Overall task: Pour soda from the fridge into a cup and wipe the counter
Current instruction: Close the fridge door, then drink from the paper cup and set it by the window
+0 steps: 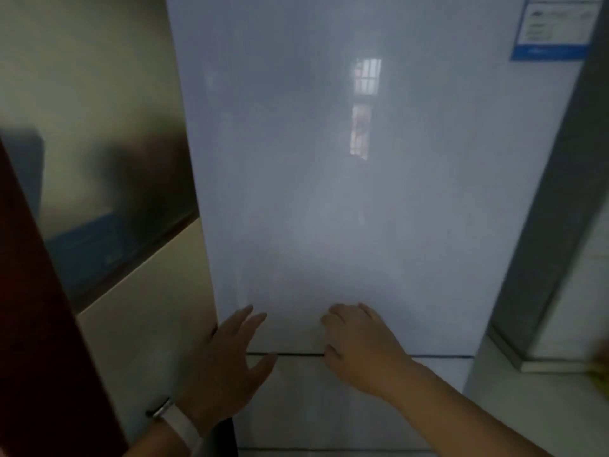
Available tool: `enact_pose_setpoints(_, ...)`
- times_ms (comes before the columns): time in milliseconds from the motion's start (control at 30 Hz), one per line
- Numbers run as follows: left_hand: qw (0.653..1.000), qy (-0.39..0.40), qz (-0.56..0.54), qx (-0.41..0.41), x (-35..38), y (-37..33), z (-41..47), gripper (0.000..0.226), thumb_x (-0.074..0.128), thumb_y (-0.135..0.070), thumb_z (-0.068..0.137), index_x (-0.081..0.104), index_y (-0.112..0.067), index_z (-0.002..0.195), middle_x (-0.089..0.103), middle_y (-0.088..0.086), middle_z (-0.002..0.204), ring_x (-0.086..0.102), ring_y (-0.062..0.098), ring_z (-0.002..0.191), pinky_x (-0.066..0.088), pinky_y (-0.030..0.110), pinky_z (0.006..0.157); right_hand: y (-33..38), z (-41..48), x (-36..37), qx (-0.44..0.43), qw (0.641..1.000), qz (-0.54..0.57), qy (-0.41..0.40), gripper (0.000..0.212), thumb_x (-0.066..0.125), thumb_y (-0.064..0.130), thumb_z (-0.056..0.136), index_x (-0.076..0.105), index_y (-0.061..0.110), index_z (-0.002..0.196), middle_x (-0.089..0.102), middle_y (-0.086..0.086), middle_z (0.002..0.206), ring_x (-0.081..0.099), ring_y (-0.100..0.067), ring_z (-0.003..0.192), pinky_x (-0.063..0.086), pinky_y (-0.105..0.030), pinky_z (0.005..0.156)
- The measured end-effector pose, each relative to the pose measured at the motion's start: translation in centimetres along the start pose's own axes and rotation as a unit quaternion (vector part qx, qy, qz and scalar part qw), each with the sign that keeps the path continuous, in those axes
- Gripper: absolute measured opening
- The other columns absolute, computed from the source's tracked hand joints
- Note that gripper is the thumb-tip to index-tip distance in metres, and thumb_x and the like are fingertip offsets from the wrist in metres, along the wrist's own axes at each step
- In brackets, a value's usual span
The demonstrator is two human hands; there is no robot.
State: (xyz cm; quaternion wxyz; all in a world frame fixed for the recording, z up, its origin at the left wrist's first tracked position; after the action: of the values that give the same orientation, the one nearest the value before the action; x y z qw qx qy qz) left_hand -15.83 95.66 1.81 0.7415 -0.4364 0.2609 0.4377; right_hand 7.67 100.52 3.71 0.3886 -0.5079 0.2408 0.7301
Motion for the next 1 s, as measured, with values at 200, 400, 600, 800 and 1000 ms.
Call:
enact_pose_setpoints(200, 0.994, 0.074, -0.035, 0.077, 1.3, -0.9, -5.3, 0.065, 0.051, -0.064, 0.074, 0.065, -0.024, 0.123, 0.063, -0.001, 0.127, 0.060, 0.020, 0.116, 0.042, 0.031, 0.099, 2.5, -8.5, -2.4, 0.120, 0.991, 0.035, 0.045, 0.041, 0.044, 0.042, 0.095, 0.053, 0.024, 0.131, 0.054, 0.005, 0.124, 0.052, -0.014, 0.107, 0.041, -0.029, 0.090)
enact_pose_setpoints(400, 0.972, 0.111, -0.135, 0.155, 2.2, -2.9, -9.9, 0.048, 0.058, -0.059, 0.072, 0.072, -0.029, 0.107, 0.067, -0.008, 0.116, 0.051, 0.000, 0.109, 0.040, 0.017, 0.095, 5.5, -17.2, -4.7, 0.235, 0.969, 0.017, 0.070, 0.043, 0.042, 0.046, 0.097, 0.050, 0.027, 0.134, 0.052, 0.008, 0.125, 0.051, -0.011, 0.107, 0.044, -0.030, 0.091)
enact_pose_setpoints(600, 0.945, 0.135, -0.198, 0.224, 2.0, -7.5, -11.2, 0.047, 0.057, -0.057, 0.076, 0.069, -0.029, 0.112, 0.060, -0.014, 0.121, 0.038, -0.011, 0.112, 0.025, 0.004, 0.099, 7.8, -24.2, -8.8, 0.330, 0.941, -0.001, 0.068, 0.038, 0.044, 0.046, 0.096, 0.053, 0.030, 0.129, 0.054, 0.009, 0.120, 0.051, -0.010, 0.106, 0.042, -0.026, 0.089)
enact_pose_setpoints(800, 0.910, 0.149, -0.242, 0.301, 3.2, -14.8, -14.1, 0.063, 0.040, -0.067, 0.077, 0.060, -0.033, 0.126, 0.041, -0.023, 0.129, 0.033, -0.008, 0.120, 0.025, 0.013, 0.103, 8.9, -31.1, -12.5, 0.414, 0.908, -0.029, 0.057, 0.044, 0.042, 0.049, 0.097, 0.049, 0.029, 0.136, 0.052, 0.010, 0.126, 0.051, -0.010, 0.112, 0.041, -0.027, 0.095)
enact_pose_setpoints(1000, 0.869, 0.205, -0.242, 0.380, 3.9, -23.3, -19.2, 0.064, 0.039, -0.068, 0.076, 0.058, -0.036, 0.127, 0.044, -0.024, 0.132, 0.040, -0.002, 0.124, 0.036, 0.024, 0.107, 10.9, -41.1, -16.9, 0.495, 0.866, -0.058, 0.046, 0.046, 0.041, 0.048, 0.096, 0.048, 0.027, 0.136, 0.054, 0.007, 0.127, 0.053, -0.015, 0.114, 0.044, -0.033, 0.095)
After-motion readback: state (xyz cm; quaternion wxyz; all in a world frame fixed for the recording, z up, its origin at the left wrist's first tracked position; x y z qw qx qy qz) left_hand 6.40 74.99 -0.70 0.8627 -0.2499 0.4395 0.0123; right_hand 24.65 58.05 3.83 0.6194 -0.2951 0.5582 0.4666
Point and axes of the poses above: each hand's wrist, its own z-axis towards the middle knuckle, its own x-axis out of the palm, y = z × x, the point moved 1 cm from there along z, towards the middle knuckle
